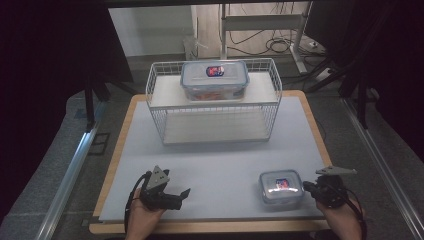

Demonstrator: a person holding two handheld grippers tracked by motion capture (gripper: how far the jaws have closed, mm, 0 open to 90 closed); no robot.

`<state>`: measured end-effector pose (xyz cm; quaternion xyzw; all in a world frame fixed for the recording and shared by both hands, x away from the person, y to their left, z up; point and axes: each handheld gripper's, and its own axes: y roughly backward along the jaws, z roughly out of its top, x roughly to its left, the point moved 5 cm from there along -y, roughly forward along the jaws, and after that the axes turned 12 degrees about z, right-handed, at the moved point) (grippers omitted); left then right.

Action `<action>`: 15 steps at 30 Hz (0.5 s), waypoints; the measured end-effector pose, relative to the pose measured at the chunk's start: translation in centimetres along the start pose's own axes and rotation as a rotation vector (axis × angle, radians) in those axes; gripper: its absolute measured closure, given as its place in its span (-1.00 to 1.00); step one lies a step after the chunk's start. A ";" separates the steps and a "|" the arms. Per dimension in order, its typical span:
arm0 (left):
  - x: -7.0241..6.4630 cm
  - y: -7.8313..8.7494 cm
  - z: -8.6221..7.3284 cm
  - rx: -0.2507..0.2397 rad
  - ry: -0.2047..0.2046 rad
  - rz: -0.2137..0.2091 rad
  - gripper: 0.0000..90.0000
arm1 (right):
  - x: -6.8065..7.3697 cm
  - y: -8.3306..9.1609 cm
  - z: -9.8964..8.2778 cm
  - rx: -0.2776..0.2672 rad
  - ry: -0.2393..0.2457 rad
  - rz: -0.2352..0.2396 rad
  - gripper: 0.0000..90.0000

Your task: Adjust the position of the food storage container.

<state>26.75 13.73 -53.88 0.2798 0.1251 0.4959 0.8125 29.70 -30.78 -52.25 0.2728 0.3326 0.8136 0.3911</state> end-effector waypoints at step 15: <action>-0.8 0.4 -0.3 0.027 0.009 -0.034 -0.89 | 5.0 -3.0 0.1 0.072 0.053 0.156 0.98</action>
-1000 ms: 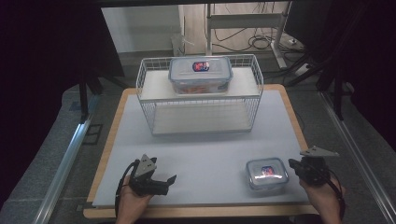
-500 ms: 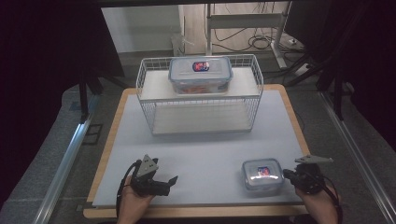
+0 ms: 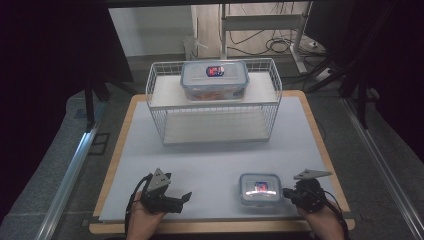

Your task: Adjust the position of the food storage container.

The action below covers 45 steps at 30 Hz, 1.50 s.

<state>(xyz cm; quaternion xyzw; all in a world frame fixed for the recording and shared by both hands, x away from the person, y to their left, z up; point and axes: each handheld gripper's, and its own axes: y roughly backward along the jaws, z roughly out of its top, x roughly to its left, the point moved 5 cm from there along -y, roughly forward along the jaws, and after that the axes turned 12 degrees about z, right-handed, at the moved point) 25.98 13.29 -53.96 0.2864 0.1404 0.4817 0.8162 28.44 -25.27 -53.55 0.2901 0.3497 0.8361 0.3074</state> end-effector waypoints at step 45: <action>0.3 -0.9 -0.2 0.057 0.110 -0.069 -0.59 | 4.0 -5.2 3.7 0.016 0.250 0.168 -0.14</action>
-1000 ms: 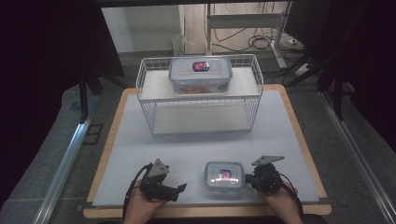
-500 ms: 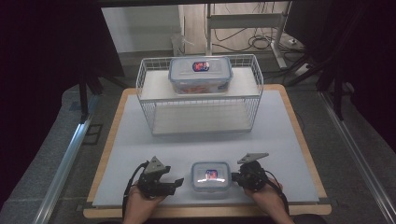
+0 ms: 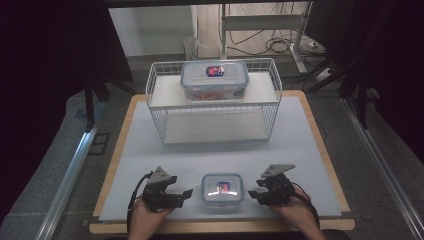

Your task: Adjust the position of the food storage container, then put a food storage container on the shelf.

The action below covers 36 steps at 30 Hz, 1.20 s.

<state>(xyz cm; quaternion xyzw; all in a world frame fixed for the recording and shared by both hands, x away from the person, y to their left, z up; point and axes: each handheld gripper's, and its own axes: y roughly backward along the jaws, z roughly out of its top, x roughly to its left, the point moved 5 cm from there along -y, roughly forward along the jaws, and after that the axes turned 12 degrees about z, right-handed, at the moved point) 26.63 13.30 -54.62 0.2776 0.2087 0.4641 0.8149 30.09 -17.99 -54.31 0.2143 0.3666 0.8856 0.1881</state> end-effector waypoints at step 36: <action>-2.6 -2.3 1.1 0.110 0.071 -0.196 -0.67 | 0.9 -0.1 1.5 -0.094 -0.223 0.205 -0.64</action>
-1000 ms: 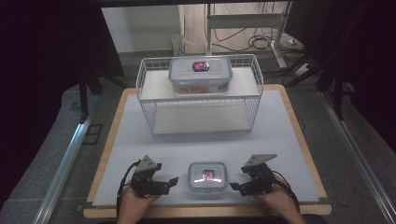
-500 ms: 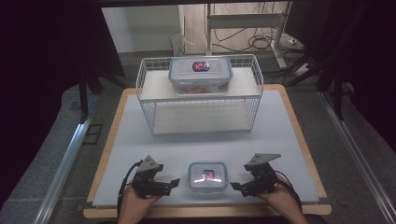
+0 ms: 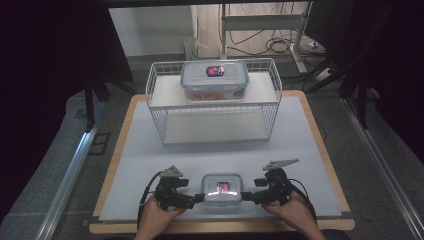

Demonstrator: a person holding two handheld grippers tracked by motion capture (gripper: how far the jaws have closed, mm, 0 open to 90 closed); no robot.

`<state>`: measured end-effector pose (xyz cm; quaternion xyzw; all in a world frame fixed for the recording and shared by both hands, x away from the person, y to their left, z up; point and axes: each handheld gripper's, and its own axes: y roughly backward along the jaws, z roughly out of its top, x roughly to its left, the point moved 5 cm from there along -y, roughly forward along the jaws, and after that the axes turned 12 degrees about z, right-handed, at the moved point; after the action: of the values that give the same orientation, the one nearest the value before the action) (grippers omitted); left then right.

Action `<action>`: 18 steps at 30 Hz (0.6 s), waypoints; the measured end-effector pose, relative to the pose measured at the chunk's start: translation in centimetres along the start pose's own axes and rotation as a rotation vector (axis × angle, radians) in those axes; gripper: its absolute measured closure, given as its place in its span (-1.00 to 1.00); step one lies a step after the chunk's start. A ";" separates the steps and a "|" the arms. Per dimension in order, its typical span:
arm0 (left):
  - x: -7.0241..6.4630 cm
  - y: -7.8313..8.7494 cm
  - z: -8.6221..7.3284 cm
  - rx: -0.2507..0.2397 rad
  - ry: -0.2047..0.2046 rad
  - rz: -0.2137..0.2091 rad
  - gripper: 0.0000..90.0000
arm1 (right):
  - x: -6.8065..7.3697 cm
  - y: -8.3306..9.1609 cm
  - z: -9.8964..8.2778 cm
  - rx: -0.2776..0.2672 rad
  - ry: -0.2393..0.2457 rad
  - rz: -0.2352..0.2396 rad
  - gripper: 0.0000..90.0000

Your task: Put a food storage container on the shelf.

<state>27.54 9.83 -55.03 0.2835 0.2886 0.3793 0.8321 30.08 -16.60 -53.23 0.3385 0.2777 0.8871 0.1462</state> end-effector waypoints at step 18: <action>-0.9 -2.0 0.5 0.072 0.114 -0.182 -0.38 | 0.1 -2.4 0.2 0.021 -0.141 0.142 -0.28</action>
<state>28.29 7.92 -55.83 0.2636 0.3735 0.3071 0.8347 30.34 -14.49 -54.46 0.4202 0.2512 0.8663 0.0987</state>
